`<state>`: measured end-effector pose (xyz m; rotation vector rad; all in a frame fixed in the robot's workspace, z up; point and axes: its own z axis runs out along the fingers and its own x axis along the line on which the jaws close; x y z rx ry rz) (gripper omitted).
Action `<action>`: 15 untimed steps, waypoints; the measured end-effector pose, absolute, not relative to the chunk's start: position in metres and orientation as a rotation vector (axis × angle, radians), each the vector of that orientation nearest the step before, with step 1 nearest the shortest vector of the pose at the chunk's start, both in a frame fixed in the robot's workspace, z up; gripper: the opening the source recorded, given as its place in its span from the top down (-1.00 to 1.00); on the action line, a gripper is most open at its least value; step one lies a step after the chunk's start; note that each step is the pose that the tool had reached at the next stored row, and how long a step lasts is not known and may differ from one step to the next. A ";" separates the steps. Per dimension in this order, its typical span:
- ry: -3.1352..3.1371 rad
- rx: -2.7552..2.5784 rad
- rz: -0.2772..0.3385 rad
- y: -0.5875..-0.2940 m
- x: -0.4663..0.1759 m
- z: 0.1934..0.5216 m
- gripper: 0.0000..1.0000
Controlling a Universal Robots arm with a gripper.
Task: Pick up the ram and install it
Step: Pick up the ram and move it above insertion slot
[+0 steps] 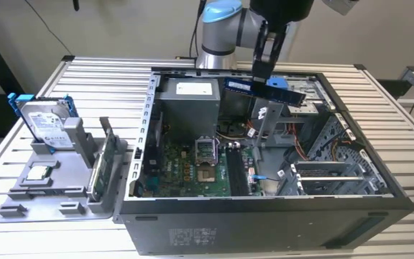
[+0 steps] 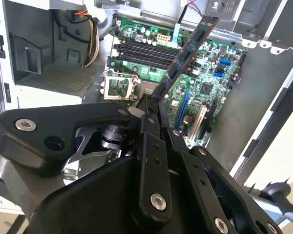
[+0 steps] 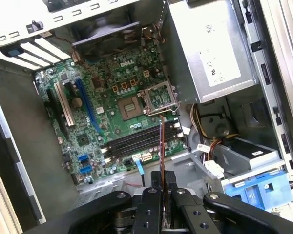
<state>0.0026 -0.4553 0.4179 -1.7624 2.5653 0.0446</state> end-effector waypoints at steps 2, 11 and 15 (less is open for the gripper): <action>2.584 -1.734 0.044 -0.455 0.003 0.418 0.72; 2.668 -1.600 0.042 -0.455 0.003 0.418 0.72; 2.707 -1.532 0.041 -0.455 0.003 0.417 0.72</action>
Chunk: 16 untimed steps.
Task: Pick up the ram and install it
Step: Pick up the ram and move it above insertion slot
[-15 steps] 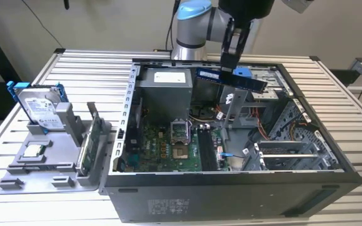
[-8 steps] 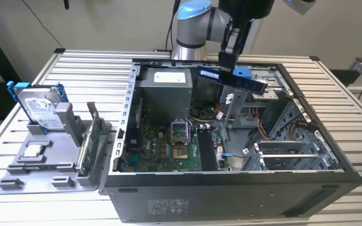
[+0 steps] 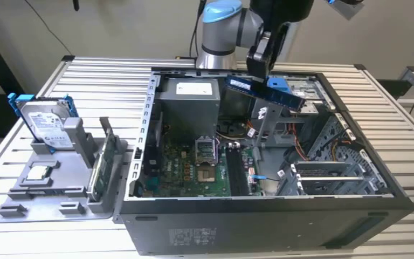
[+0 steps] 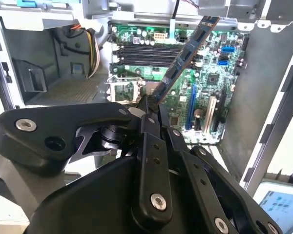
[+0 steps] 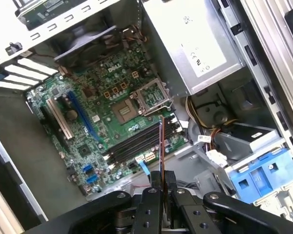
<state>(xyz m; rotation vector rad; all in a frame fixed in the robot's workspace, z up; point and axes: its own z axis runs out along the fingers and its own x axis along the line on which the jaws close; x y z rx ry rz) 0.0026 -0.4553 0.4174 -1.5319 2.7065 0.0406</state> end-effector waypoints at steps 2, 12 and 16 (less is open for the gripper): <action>2.725 -1.499 0.040 -0.455 0.003 0.417 0.72; 2.812 -1.324 0.037 -0.455 0.003 0.417 0.72; 2.851 -1.237 0.035 -0.455 0.003 0.417 0.72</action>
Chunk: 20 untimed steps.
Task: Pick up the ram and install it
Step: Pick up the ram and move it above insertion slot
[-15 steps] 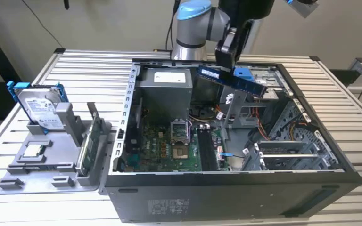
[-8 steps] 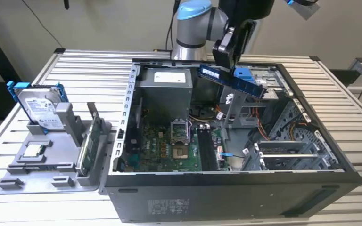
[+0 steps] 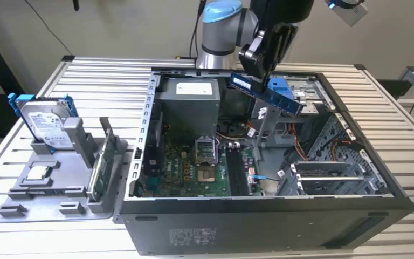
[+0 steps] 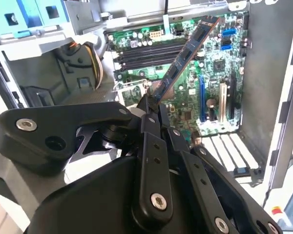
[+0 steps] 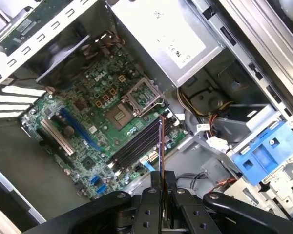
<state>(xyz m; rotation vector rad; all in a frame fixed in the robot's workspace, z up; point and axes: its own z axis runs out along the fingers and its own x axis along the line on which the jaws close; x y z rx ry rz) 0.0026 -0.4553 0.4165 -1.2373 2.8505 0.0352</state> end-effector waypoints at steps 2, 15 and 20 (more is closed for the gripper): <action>2.870 -1.192 0.034 -0.455 0.003 0.416 0.72; 2.957 -0.950 0.030 -0.455 0.003 0.416 0.72; 2.989 -0.841 0.028 -0.455 0.003 0.416 0.72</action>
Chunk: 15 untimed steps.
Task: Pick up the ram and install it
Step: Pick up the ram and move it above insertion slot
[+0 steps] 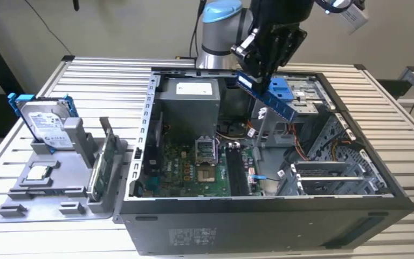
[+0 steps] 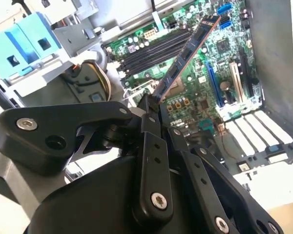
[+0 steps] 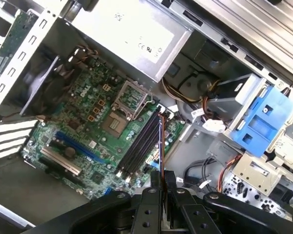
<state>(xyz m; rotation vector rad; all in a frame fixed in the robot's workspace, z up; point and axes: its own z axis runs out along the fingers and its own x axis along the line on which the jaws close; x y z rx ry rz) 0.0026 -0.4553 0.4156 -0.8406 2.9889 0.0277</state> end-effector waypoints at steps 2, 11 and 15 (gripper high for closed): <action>3.001 -0.796 0.027 -0.455 0.003 0.416 0.72; 3.043 -0.611 0.023 -0.455 0.003 0.415 0.72; 3.054 -0.553 0.022 -0.455 0.003 0.415 0.72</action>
